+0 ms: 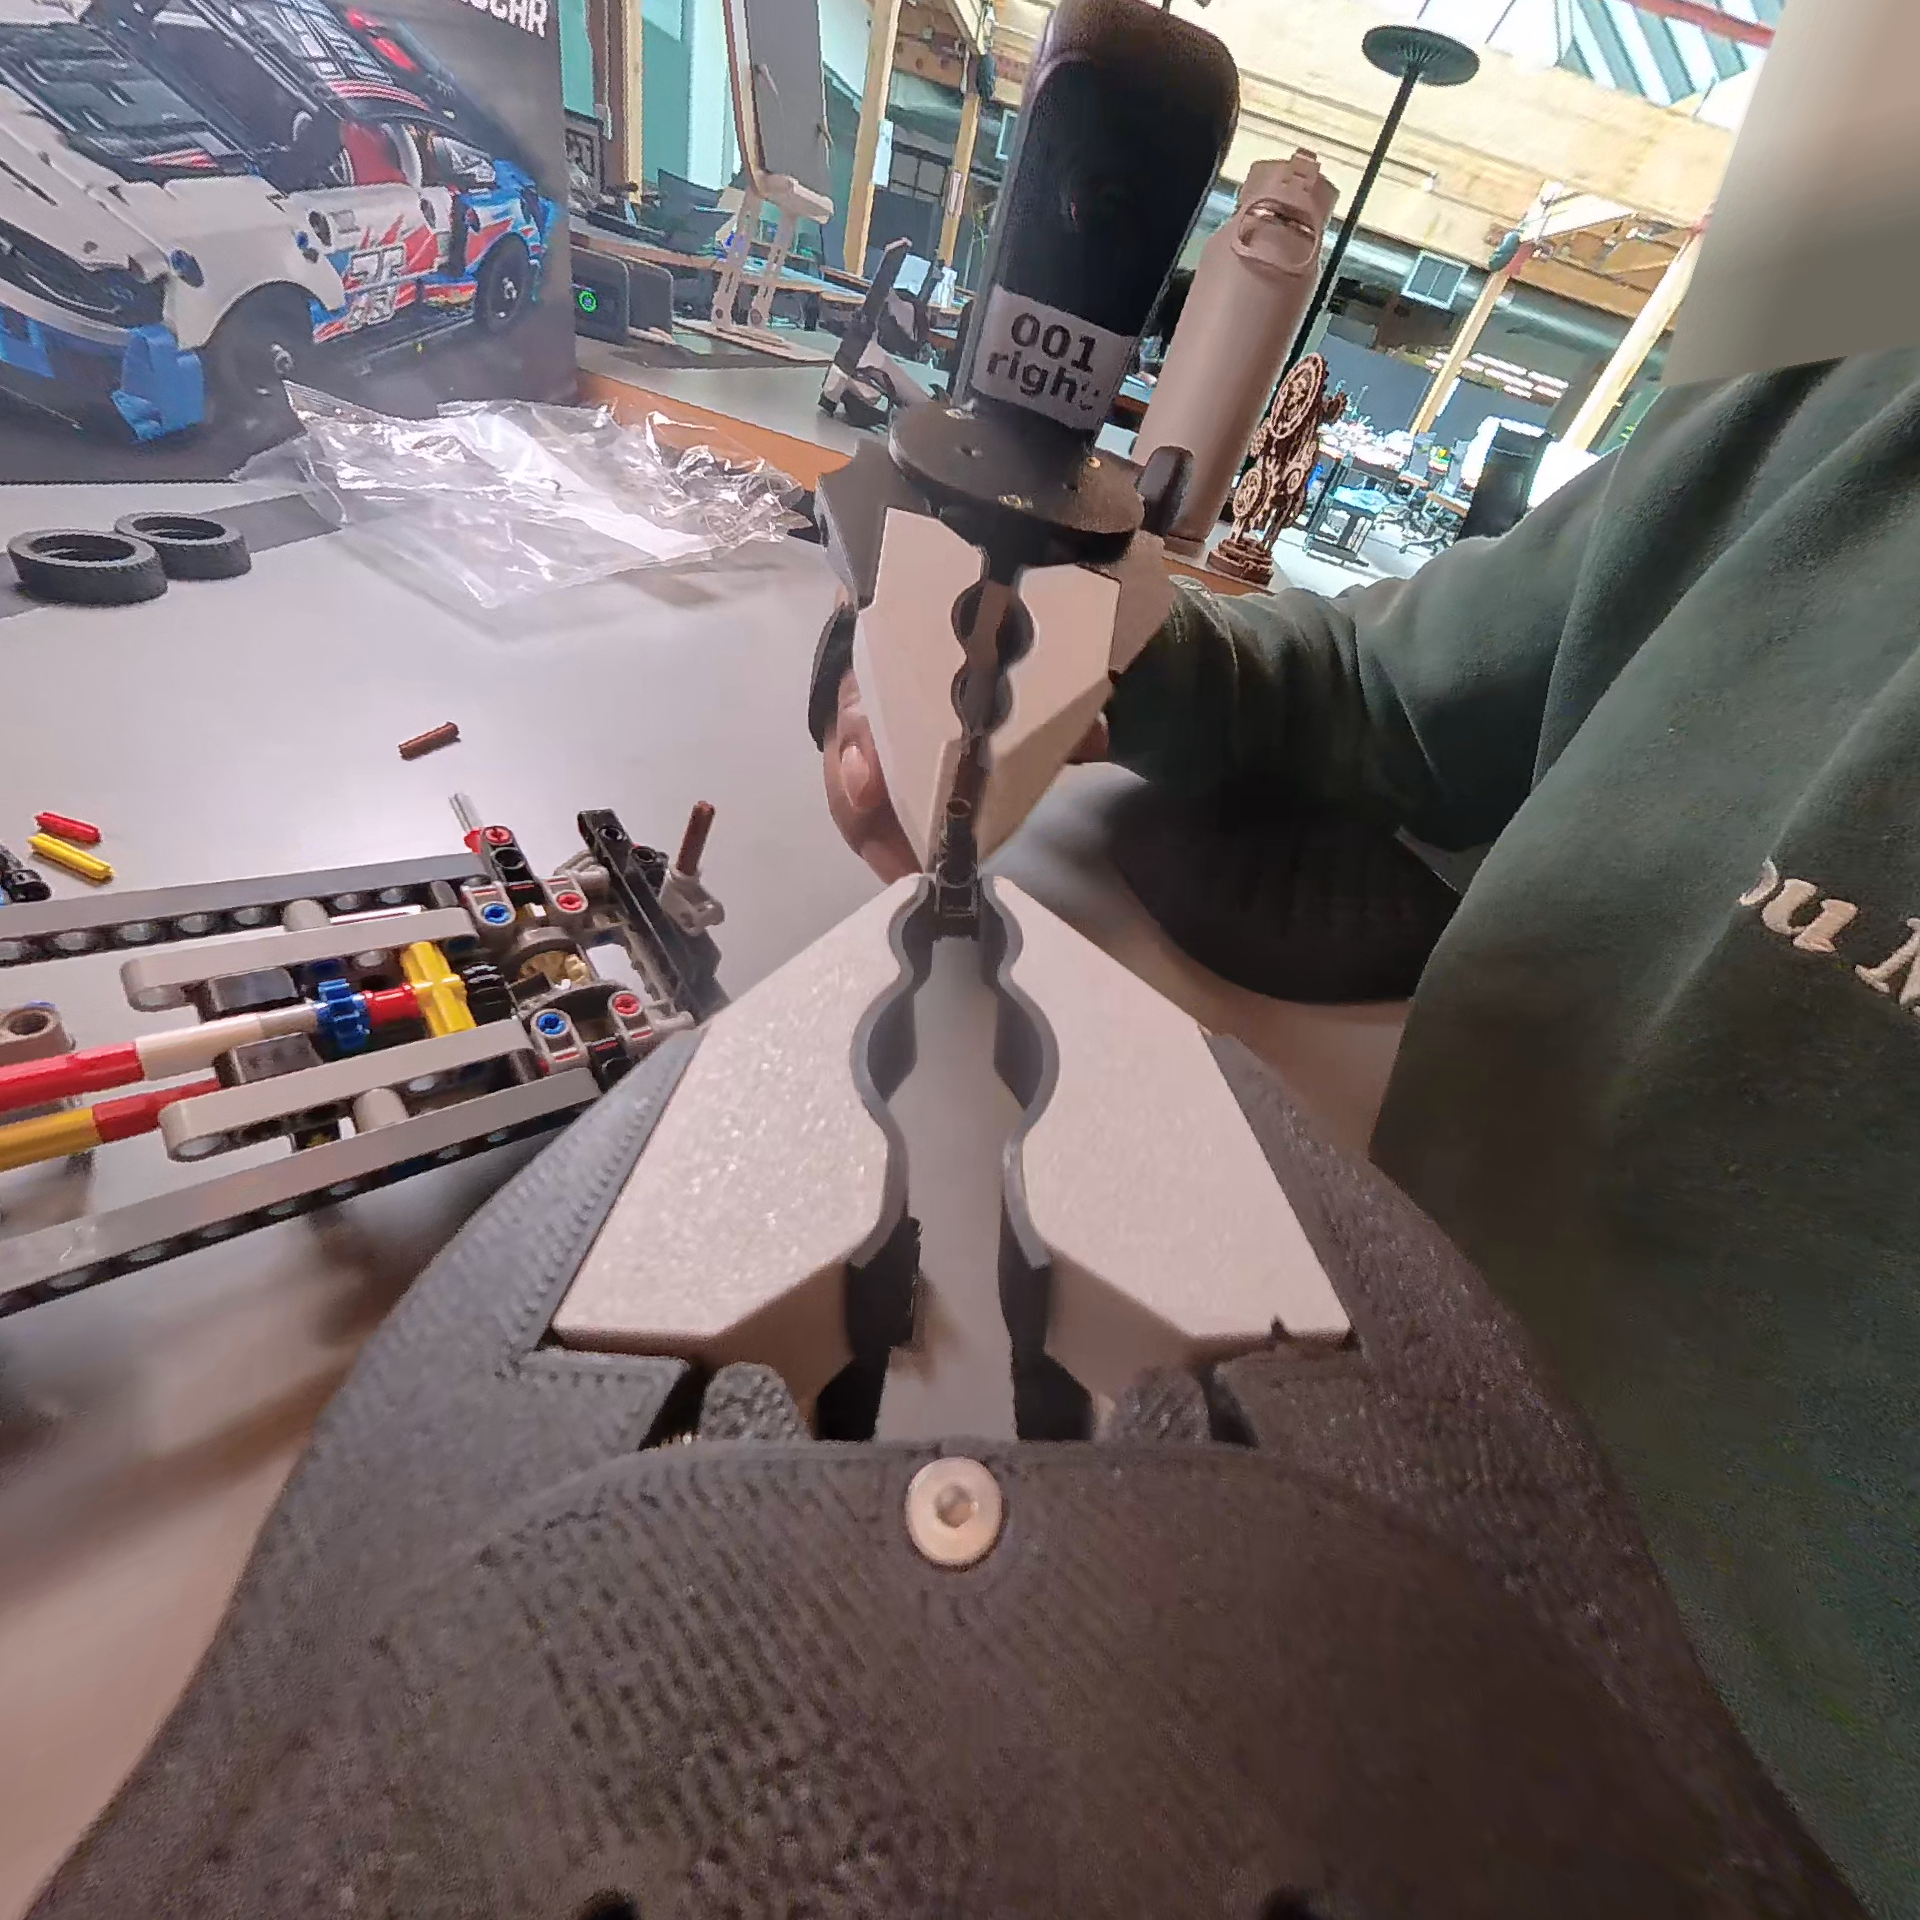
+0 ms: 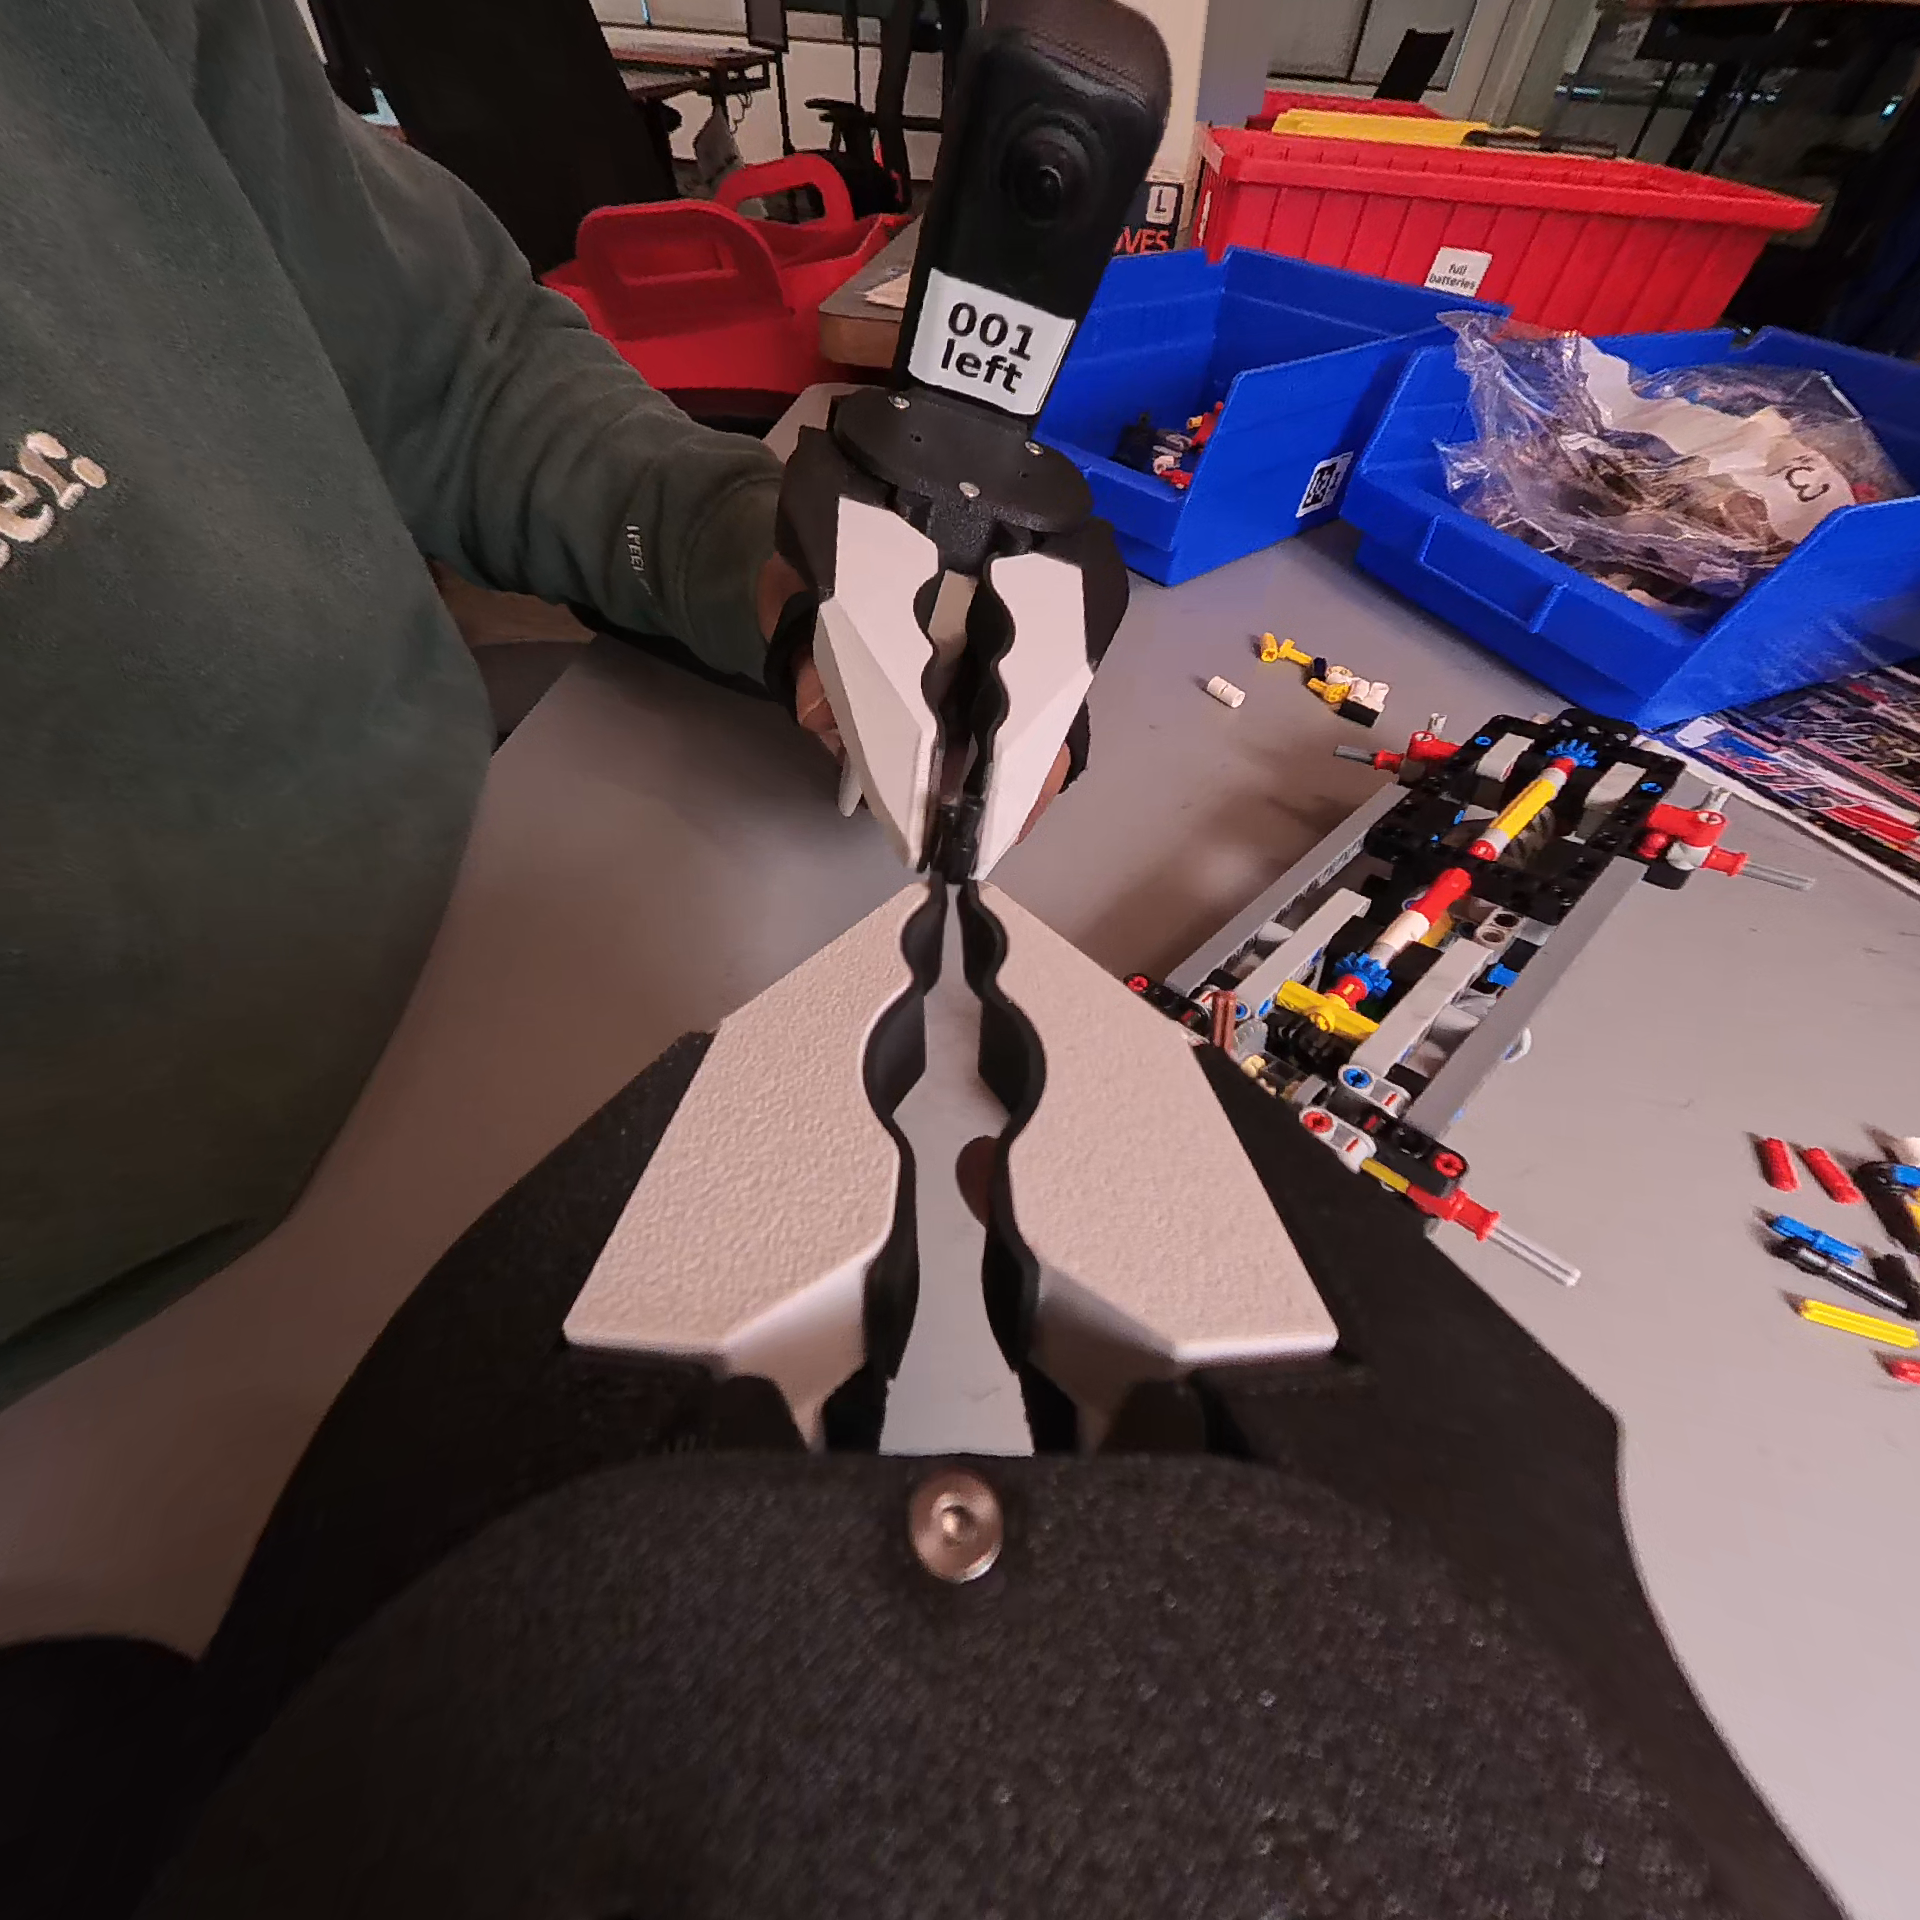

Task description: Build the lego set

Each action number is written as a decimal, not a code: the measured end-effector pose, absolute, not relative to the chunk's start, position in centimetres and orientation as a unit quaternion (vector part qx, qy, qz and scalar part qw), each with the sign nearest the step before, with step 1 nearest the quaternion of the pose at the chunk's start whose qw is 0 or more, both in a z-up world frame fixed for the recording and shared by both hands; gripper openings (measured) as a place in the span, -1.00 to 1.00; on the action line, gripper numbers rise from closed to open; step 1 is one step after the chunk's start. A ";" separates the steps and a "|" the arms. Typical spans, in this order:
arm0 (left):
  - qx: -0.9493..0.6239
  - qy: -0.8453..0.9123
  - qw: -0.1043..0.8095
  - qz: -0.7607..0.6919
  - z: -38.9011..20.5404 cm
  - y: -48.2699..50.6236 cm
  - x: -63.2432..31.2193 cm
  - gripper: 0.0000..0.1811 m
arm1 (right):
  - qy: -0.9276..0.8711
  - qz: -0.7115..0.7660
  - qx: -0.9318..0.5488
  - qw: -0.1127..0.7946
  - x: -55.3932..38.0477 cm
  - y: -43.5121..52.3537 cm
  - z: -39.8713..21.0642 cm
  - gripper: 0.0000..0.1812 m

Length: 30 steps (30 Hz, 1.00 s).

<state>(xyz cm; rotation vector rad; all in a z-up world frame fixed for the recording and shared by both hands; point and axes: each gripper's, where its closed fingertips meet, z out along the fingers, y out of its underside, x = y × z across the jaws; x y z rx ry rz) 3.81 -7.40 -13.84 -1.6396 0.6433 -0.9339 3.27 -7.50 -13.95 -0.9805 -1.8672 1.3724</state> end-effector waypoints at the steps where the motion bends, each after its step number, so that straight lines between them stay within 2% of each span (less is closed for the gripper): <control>1: -0.692 0.272 0.542 -0.392 -14.0 -7.4 3.8 -0.94 | -0.705 0.519 -0.371 0.311 3.3 -7.3 -13.8 -1.00; 8: -0.695 0.253 0.538 -0.405 -14.0 -7.1 3.6 -0.94 | -0.707 0.511 -0.361 0.330 3.5 -7.3 -13.3 -1.00; 11: -0.687 0.232 0.534 -0.434 -13.5 -7.1 3.5 -0.94 | -0.703 0.507 -0.371 0.333 3.0 -7.1 -13.7 -0.84; 14: -0.685 0.236 0.530 -0.440 -13.6 -7.2 3.9 -0.94 | -0.707 0.500 -0.366 0.340 2.8 -7.5 -13.8 -1.00; 30: -0.691 0.225 0.524 -0.444 -14.0 -6.9 3.5 -0.94 | -0.690 0.518 -0.379 0.334 3.0 -6.7 -13.4 -1.00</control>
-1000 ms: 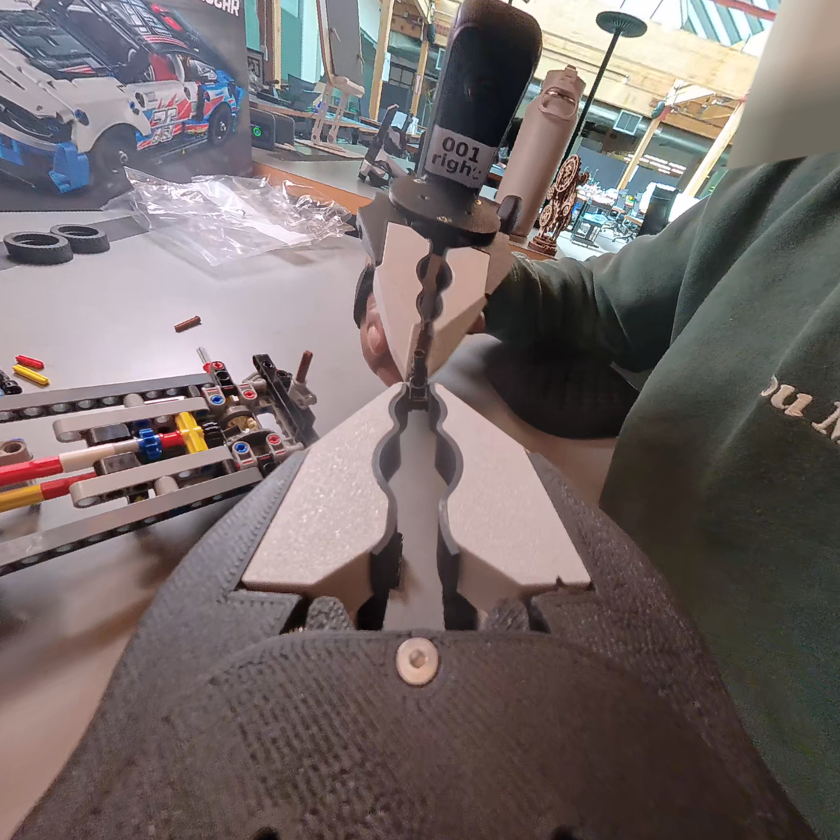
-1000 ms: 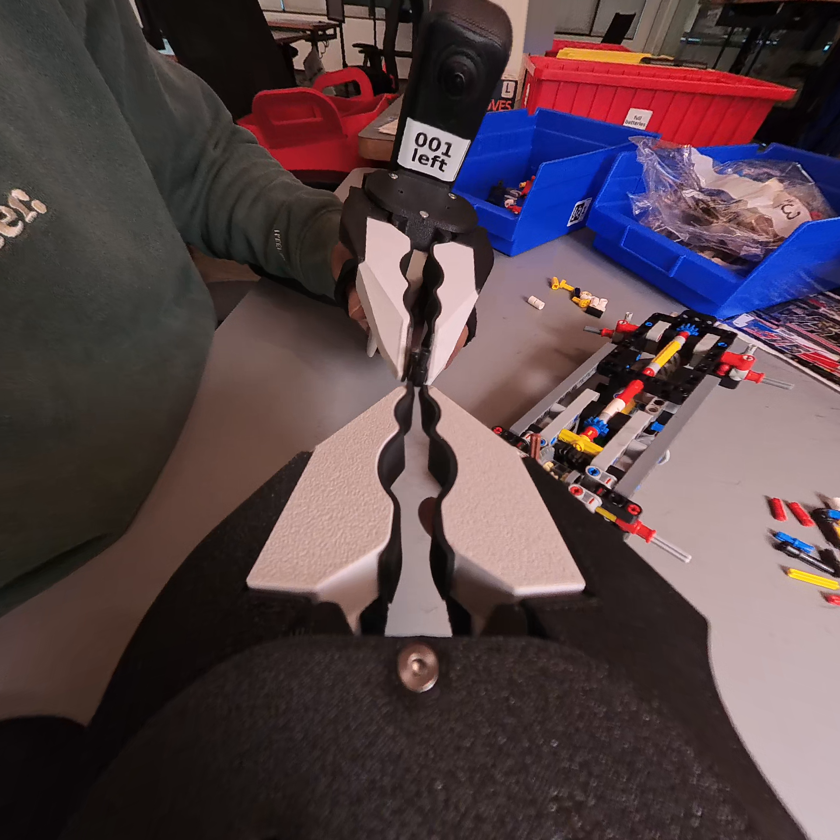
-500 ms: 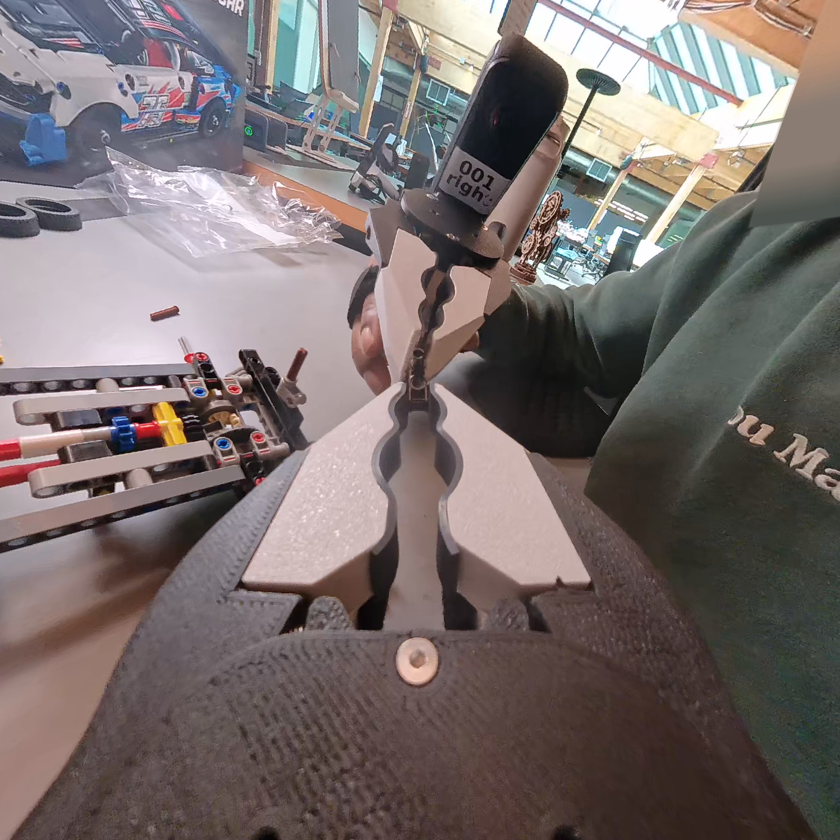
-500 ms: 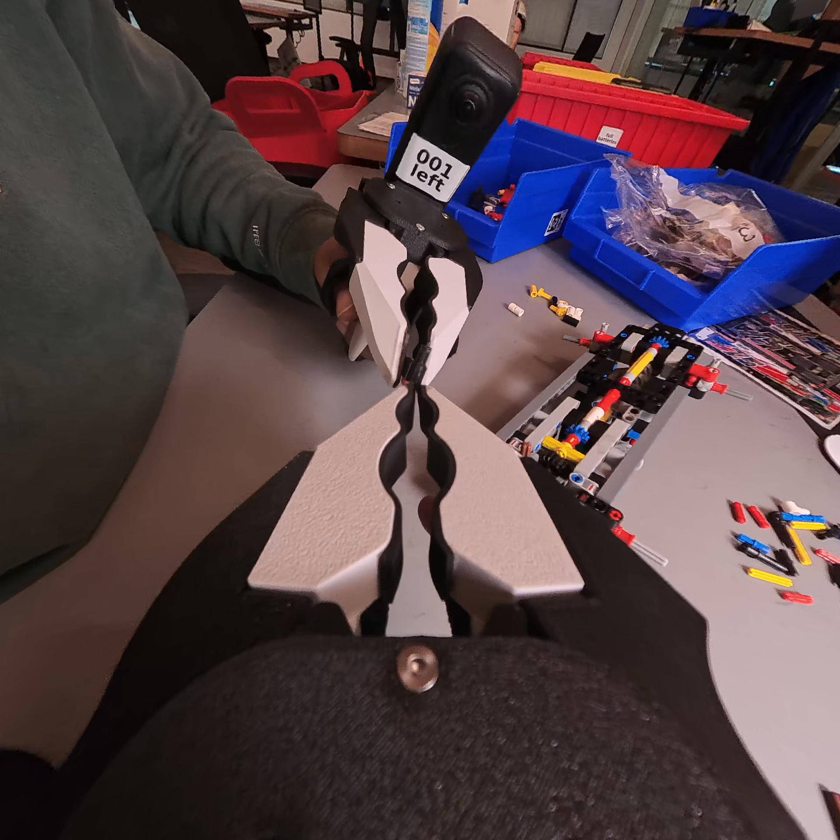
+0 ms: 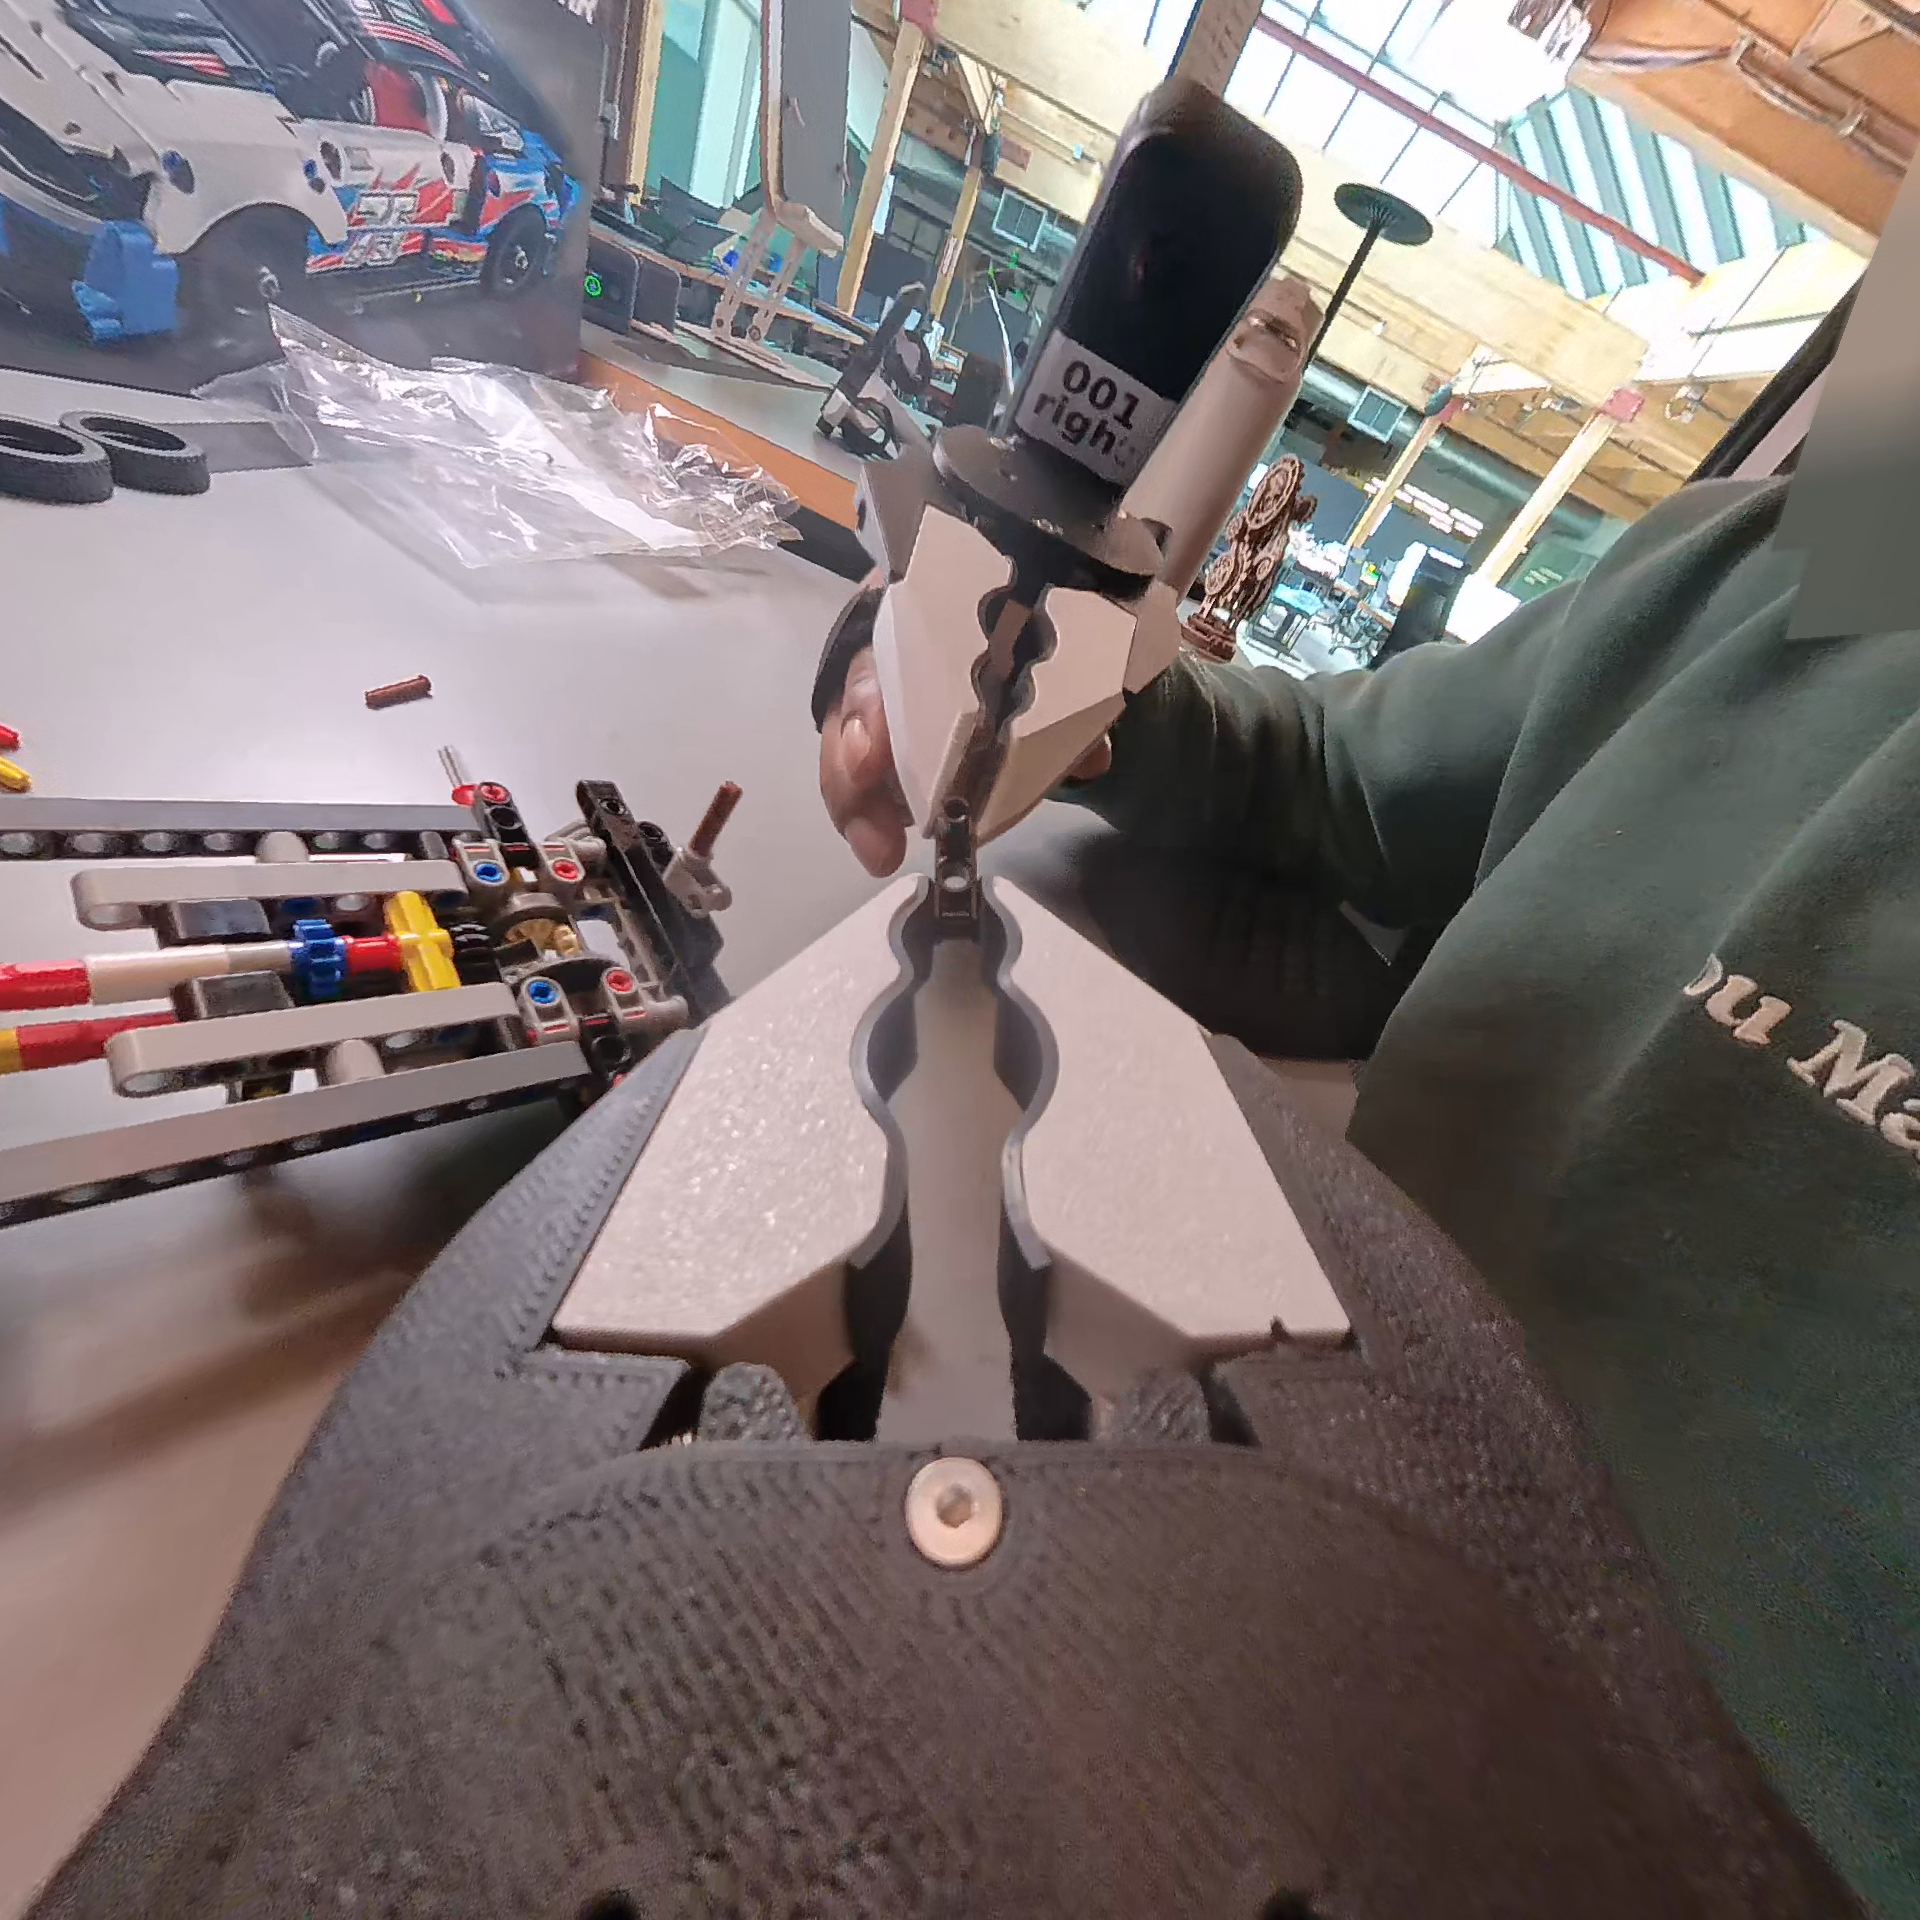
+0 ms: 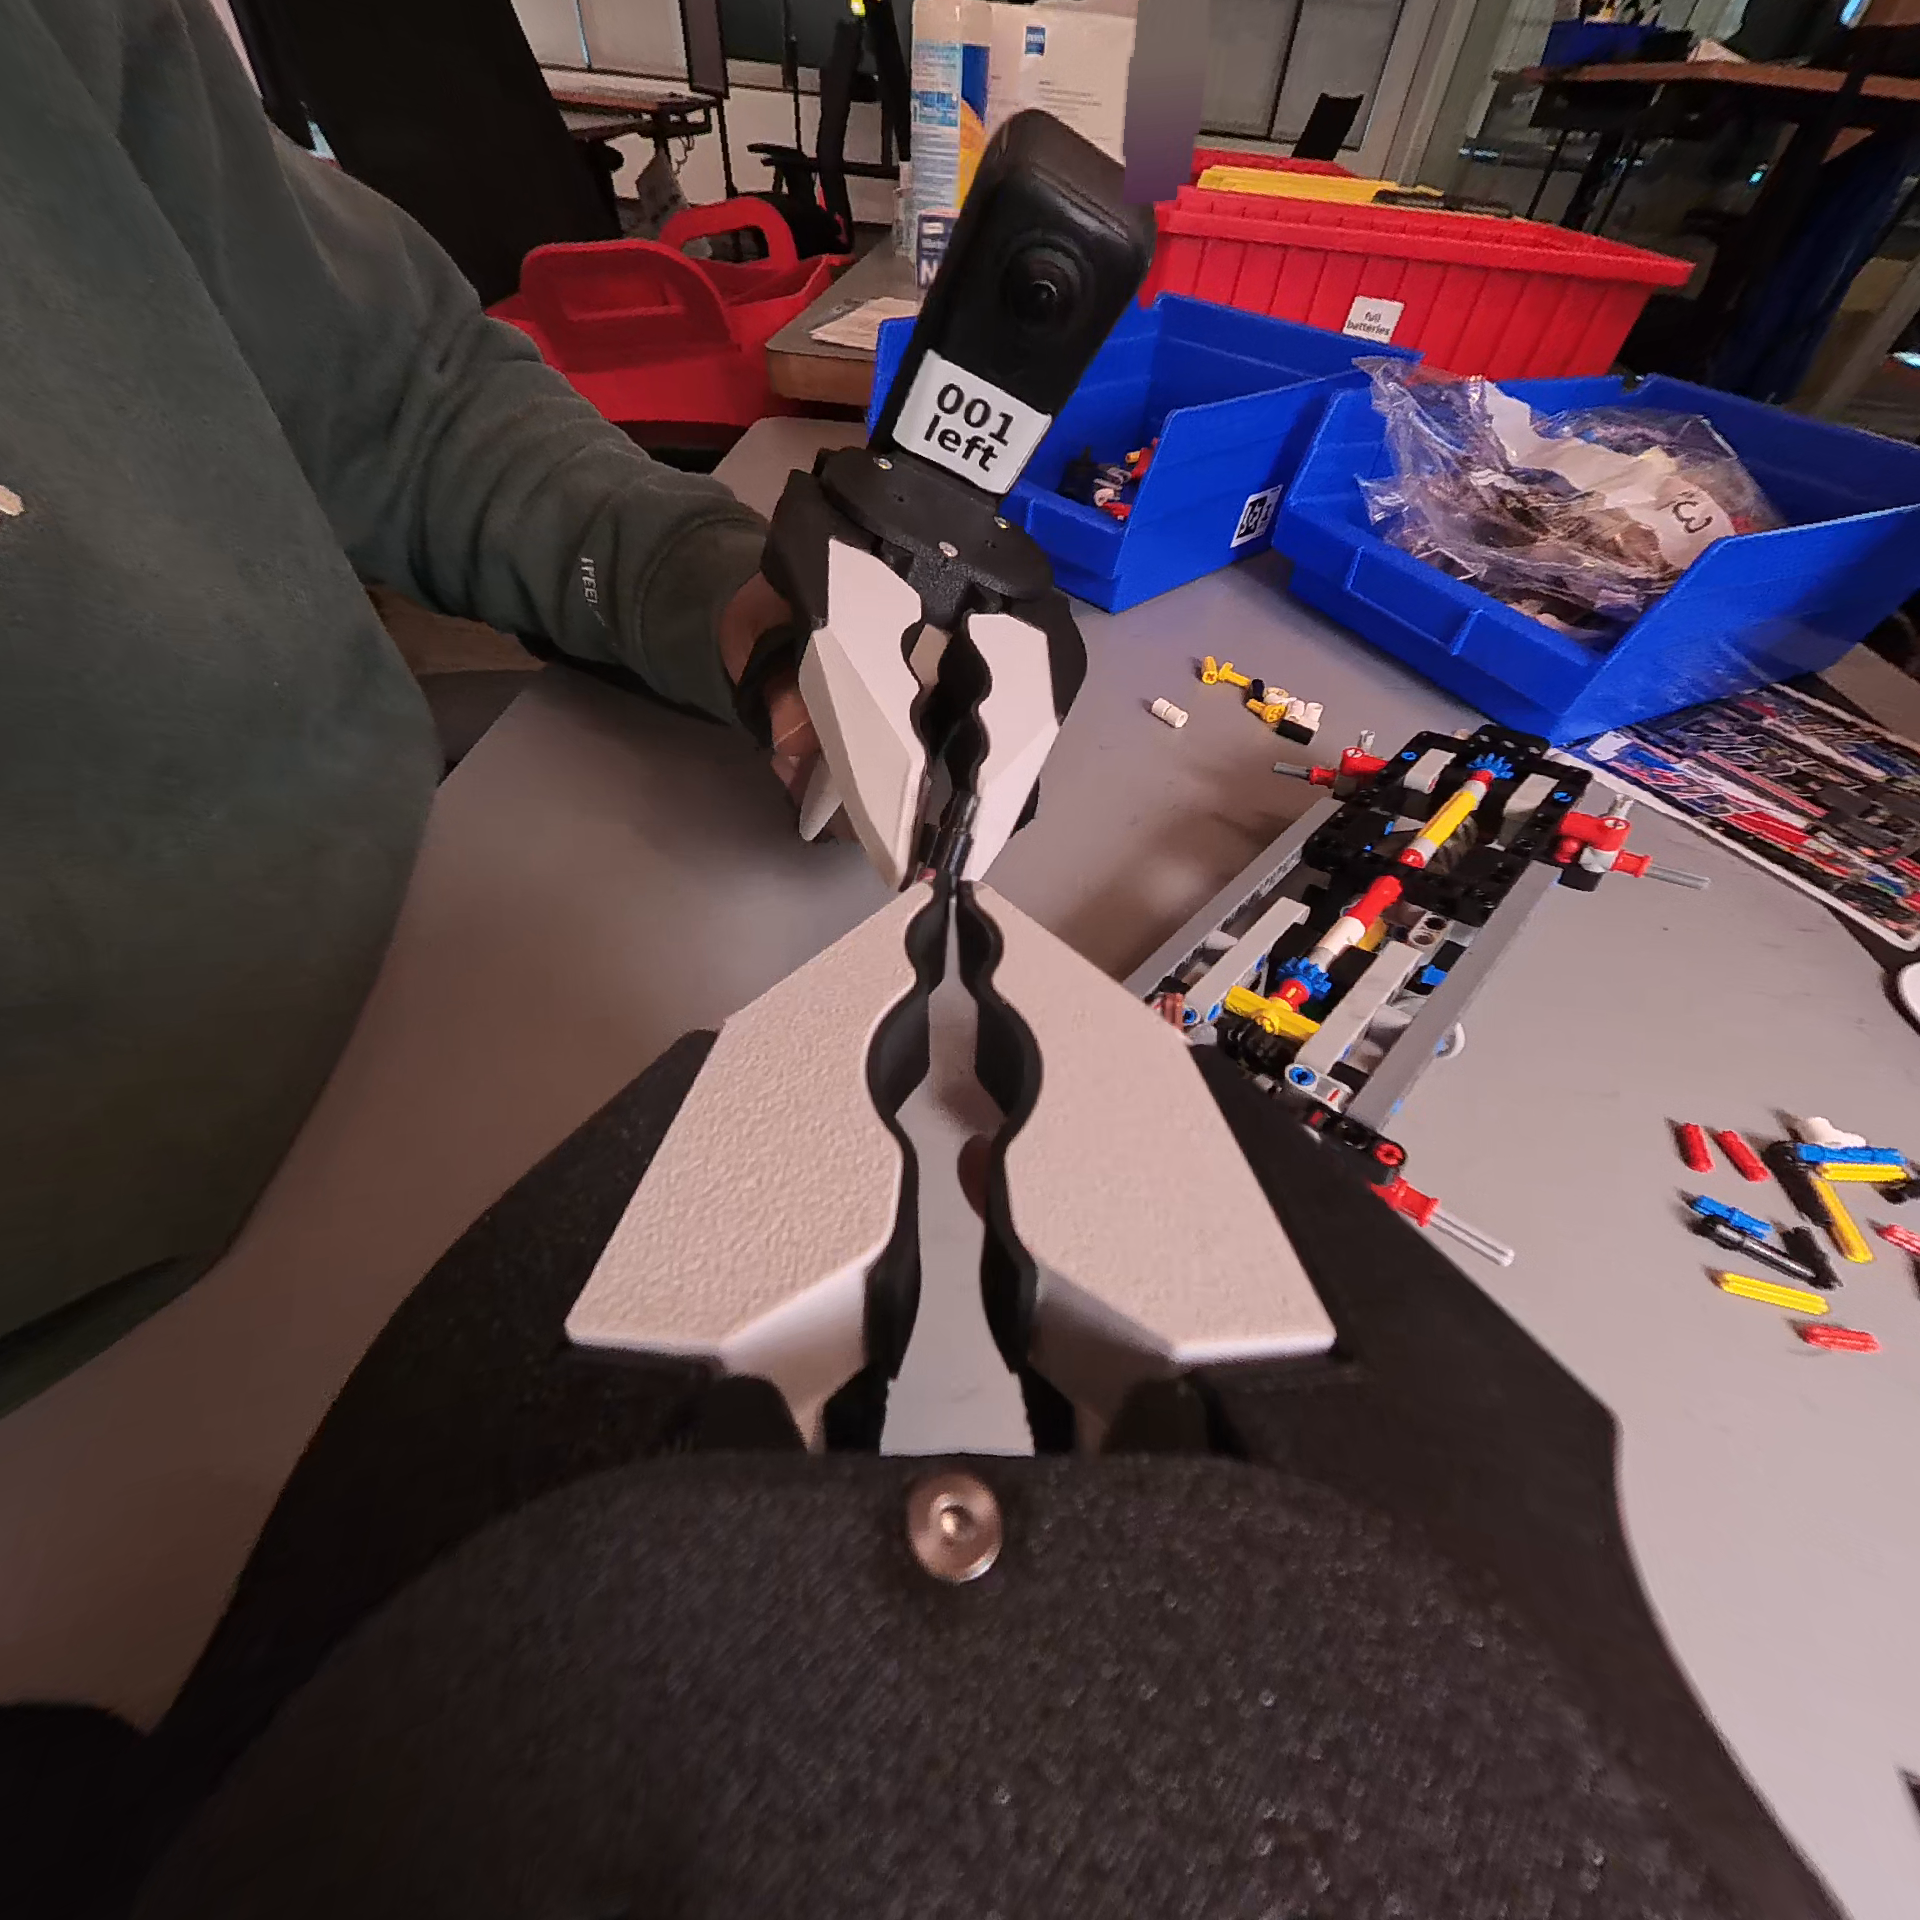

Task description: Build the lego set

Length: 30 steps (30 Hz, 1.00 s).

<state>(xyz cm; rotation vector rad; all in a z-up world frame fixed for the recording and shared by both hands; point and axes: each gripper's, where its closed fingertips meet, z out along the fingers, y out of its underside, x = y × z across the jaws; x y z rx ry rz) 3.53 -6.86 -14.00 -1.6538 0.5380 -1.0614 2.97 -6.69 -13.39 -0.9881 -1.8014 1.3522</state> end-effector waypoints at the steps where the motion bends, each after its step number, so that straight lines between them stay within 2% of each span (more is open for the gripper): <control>1: -0.690 0.215 0.525 -0.450 -13.9 -6.7 3.3 -0.94 | -0.688 0.518 -0.381 0.337 2.9 -6.5 -13.4 -0.96; 4: -0.687 0.179 0.530 -0.464 -13.6 -6.0 2.4 -0.94 | -0.688 0.496 -0.391 0.358 2.6 -5.4 -13.7 -0.87; 10: -0.682 0.115 0.549 -0.470 -13.0 -4.8 -0.5 -0.94 | -0.719 0.416 -0.403 0.384 3.4 -2.0 -15.1 -0.92; 14: -0.693 0.099 0.543 -0.463 -13.6 -4.4 -1.4 -0.94 | -0.747 0.358 -0.431 0.358 5.0 0.8 -16.9 -0.90; 16: -0.697 0.099 0.536 -0.466 -13.9 -4.4 -1.3 -0.94 | -0.761 0.313 -0.435 0.366 5.3 2.2 -18.2 -0.81; 19: -0.704 0.107 0.528 -0.463 -14.4 -4.4 -0.9 -0.94 | -0.776 0.263 -0.428 0.381 4.8 2.8 -20.2 -0.56; 22: -0.712 0.114 0.520 -0.458 -14.8 -4.4 -0.6 -0.94 | -0.778 0.220 -0.398 0.433 3.4 2.7 -20.8 -0.44; 26: -0.716 0.114 0.512 -0.461 -15.1 -4.4 -0.4 -0.94 | -0.768 0.205 -0.361 0.488 2.2 1.7 -20.1 -0.55; 30: -0.716 0.113 0.503 -0.471 -15.2 -4.6 -0.2 -0.94 | -0.757 0.221 -0.388 0.478 1.8 1.5 -20.0 -0.55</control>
